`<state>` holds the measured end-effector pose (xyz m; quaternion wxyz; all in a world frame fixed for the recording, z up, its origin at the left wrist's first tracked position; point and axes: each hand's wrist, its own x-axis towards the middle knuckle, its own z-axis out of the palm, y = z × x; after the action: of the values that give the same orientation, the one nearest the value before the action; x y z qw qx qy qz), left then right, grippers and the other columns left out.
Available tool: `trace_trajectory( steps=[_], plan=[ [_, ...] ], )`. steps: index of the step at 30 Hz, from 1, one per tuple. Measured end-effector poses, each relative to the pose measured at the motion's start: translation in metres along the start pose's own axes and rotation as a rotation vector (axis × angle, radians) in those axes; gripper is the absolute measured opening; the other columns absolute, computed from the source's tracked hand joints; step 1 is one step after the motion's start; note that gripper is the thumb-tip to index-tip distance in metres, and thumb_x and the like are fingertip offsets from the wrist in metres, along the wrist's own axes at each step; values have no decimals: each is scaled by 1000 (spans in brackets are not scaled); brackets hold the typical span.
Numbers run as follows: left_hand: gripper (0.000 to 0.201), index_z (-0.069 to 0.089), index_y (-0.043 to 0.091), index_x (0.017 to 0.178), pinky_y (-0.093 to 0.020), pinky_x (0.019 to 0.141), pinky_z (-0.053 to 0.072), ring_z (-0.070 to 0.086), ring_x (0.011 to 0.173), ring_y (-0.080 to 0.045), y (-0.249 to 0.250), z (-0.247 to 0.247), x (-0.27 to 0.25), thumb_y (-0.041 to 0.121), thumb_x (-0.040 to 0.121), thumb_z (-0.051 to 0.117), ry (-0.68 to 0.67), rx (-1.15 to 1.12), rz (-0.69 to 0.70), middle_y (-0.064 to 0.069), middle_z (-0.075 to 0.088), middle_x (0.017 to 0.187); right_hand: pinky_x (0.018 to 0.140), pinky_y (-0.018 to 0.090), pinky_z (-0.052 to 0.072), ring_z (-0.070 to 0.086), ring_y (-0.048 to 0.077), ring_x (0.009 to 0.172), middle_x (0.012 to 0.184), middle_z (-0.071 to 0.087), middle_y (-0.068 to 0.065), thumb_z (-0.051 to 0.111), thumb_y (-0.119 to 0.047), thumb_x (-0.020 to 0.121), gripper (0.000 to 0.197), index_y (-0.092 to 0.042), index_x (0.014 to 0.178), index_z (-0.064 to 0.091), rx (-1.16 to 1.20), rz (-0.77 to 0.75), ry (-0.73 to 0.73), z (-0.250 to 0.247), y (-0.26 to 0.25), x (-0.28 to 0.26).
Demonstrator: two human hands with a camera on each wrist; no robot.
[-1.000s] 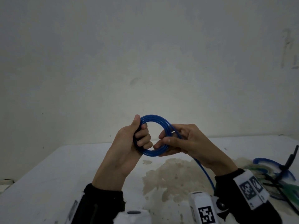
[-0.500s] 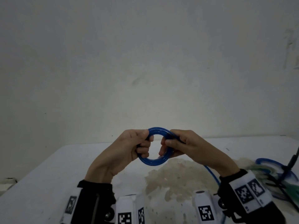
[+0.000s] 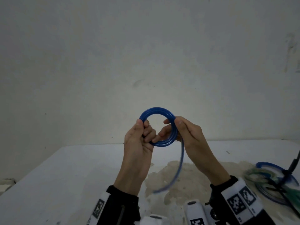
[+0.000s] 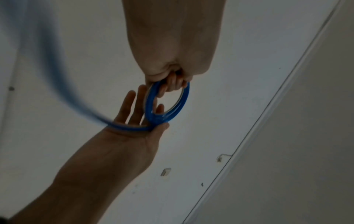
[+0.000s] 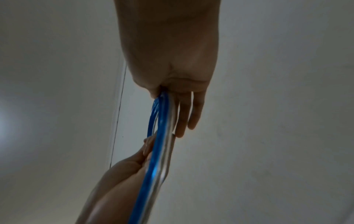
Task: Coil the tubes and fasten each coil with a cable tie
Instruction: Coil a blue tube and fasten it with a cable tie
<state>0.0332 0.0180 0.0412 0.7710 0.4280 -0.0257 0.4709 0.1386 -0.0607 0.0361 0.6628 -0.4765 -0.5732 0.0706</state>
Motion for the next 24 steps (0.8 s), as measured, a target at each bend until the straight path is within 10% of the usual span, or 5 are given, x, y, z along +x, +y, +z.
trace_trajectory(
  steps=[10,15,24],
  plan=[
    [26,53,9,81,-31,84,45,65,78,-16,4,-17,4,22,94,35,-140,174,-80,0,54,61,75,29,49,54,17,70,65,56,2,32,-15,100,29,-5,85,55,236,93,70,3,-4,-2],
    [30,62,-1,94,-30,74,53,64,74,-21,16,-31,7,18,87,39,-252,370,-82,-7,65,75,71,32,45,49,16,64,59,49,-4,33,-14,100,29,-5,82,53,49,147,-41,-5,0,0],
    [30,47,8,71,-21,48,38,24,45,-9,15,-16,0,28,93,41,-210,413,-163,2,22,56,65,24,43,47,15,60,55,43,0,34,-23,100,35,-4,84,59,247,281,0,3,-3,-3]
  ],
)
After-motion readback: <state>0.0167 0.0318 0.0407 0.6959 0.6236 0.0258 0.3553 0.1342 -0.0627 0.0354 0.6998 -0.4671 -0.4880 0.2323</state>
